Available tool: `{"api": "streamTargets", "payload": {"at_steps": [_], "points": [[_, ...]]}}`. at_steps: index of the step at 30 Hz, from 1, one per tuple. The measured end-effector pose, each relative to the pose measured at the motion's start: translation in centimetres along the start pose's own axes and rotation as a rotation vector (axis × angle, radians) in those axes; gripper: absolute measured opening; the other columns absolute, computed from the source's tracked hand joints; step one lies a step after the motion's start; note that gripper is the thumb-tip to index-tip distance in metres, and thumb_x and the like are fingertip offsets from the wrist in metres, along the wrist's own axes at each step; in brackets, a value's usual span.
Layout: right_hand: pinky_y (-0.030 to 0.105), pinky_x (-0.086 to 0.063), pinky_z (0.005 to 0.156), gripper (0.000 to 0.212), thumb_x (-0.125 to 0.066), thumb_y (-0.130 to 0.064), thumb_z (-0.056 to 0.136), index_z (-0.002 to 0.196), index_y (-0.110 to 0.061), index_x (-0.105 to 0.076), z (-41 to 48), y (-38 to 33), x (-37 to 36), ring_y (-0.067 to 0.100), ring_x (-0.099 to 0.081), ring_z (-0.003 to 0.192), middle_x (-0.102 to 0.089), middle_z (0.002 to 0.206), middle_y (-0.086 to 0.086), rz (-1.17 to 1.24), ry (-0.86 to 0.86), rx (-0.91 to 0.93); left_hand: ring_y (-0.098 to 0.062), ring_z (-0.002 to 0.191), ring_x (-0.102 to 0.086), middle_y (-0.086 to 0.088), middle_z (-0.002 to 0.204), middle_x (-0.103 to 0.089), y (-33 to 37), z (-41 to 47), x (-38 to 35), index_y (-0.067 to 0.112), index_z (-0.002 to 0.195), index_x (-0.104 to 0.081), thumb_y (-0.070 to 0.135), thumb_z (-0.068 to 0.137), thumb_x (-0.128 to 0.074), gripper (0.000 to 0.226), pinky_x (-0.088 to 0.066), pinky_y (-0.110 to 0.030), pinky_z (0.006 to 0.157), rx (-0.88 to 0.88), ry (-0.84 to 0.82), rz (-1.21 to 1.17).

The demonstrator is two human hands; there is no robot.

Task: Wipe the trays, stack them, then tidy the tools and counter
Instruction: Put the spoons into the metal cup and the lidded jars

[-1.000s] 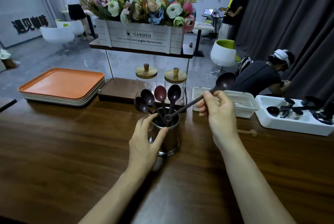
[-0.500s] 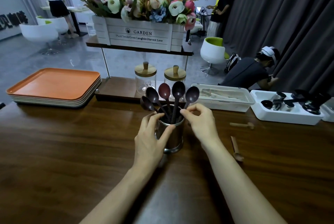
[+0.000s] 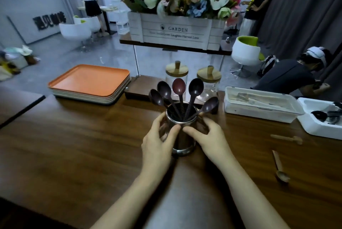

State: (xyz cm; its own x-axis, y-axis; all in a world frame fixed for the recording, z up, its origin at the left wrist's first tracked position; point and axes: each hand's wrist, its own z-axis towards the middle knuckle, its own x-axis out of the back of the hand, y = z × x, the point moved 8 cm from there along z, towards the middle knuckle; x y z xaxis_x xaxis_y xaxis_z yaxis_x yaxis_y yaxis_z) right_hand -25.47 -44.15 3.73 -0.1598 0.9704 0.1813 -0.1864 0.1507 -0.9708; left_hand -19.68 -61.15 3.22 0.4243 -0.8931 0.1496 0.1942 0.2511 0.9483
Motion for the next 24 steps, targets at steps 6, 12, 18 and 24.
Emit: {"api": "streamTargets", "payload": {"at_steps": [6,12,18,24], "points": [[0.038,-0.053,0.100,0.051,-0.078,-0.058,0.072,0.119,-0.042,-0.065,7.0,-2.4,-8.5,0.002,-0.066,0.109,-0.071,0.112,-0.023,-0.024,-0.016,0.043,-0.001,0.120,-0.063,0.015,0.129,-0.068,-0.7,8.7,6.7,0.028,0.144,-0.056,0.037,0.091,-0.071,0.055,-0.050,-0.033,0.107,-0.026,-0.007,0.002],[0.042,-0.053,0.101,0.052,-0.078,-0.052,0.074,0.122,-0.039,-0.063,14.5,-3.1,-14.1,0.004,-0.065,0.113,-0.072,0.115,-0.018,0.060,0.034,0.035,-0.007,0.127,-0.059,0.012,0.130,-0.068,-3.3,17.8,9.1,0.037,0.140,-0.054,0.030,0.095,-0.065,0.047,-0.047,-0.048,0.111,-0.009,-0.168,-0.048],[0.029,-0.054,0.097,0.039,-0.079,-0.032,0.085,0.121,-0.033,-0.064,18.3,-3.1,-15.4,-0.003,-0.064,0.108,-0.069,0.120,-0.015,0.098,0.135,0.056,-0.015,0.130,-0.058,0.007,0.135,-0.065,-6.0,23.9,8.8,0.036,0.145,-0.051,0.045,0.087,-0.070,0.062,-0.046,-0.049,0.112,0.036,-0.208,-0.083],[0.033,-0.053,0.100,0.046,-0.078,-0.032,0.086,0.129,-0.036,-0.060,20.7,-2.4,-15.8,-0.002,-0.062,0.112,-0.067,0.121,-0.015,0.053,0.188,0.069,-0.017,0.124,-0.063,0.003,0.131,-0.067,-7.8,27.0,7.9,0.034,0.144,-0.052,0.045,0.085,-0.068,0.062,-0.050,-0.050,0.107,0.045,-0.250,-0.101]]}}
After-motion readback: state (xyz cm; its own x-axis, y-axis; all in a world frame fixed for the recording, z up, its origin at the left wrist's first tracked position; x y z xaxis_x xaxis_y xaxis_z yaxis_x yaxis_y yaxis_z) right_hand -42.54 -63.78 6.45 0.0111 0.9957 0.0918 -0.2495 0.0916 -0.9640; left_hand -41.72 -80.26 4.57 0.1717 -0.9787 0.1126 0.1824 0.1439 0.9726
